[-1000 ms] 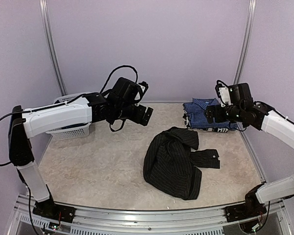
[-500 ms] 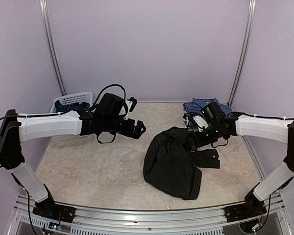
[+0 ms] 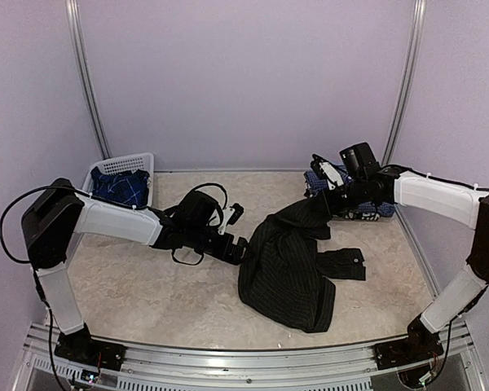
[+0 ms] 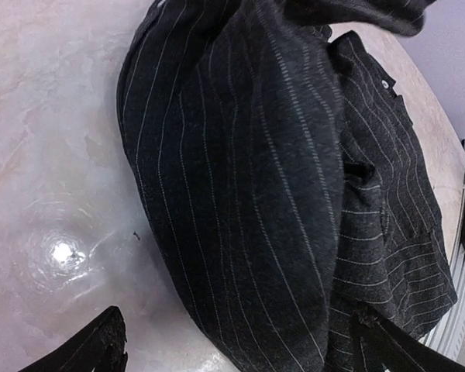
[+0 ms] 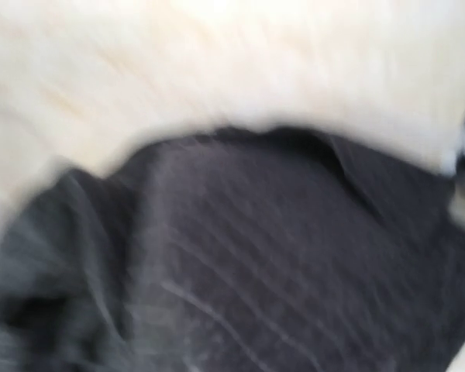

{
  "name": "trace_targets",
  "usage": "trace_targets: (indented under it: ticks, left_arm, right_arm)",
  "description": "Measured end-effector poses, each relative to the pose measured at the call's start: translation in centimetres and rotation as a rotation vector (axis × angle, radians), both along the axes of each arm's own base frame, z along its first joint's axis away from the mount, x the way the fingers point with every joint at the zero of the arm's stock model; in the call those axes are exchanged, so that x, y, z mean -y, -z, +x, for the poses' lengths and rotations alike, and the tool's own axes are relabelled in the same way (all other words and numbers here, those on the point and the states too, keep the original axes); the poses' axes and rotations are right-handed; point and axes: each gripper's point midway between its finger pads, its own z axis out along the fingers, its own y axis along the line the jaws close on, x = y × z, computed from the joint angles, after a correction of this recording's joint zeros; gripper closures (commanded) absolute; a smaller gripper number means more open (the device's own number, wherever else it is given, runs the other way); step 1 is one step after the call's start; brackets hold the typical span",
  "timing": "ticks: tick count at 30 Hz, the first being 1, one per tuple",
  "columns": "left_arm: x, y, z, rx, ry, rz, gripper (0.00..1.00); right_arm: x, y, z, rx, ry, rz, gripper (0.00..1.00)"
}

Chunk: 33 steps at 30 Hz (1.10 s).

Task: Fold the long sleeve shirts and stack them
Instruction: Pick up the crumpled shirt from the center of the board.

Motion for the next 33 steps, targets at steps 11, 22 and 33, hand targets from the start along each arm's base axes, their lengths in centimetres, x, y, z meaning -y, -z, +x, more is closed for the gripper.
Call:
trace_targets:
  ticks: [11, 22, 33]
  left_arm:
    - [2.0, 4.7, -0.6, -0.123, 0.07, -0.06, 1.0]
    - [-3.0, -19.8, 3.9, 0.317, -0.094, -0.19, 1.0]
    - [-8.1, -37.8, 1.3, 0.682, -0.21, -0.217, 0.99]
  right_arm:
    - [-1.1, -14.5, -0.3, 0.241, -0.056, 0.165, 1.0]
    - [2.1, -22.4, 0.1, 0.42, 0.06, 0.086, 1.0]
    - [1.8, -26.5, -1.9, 0.519, 0.008, 0.151, 1.0]
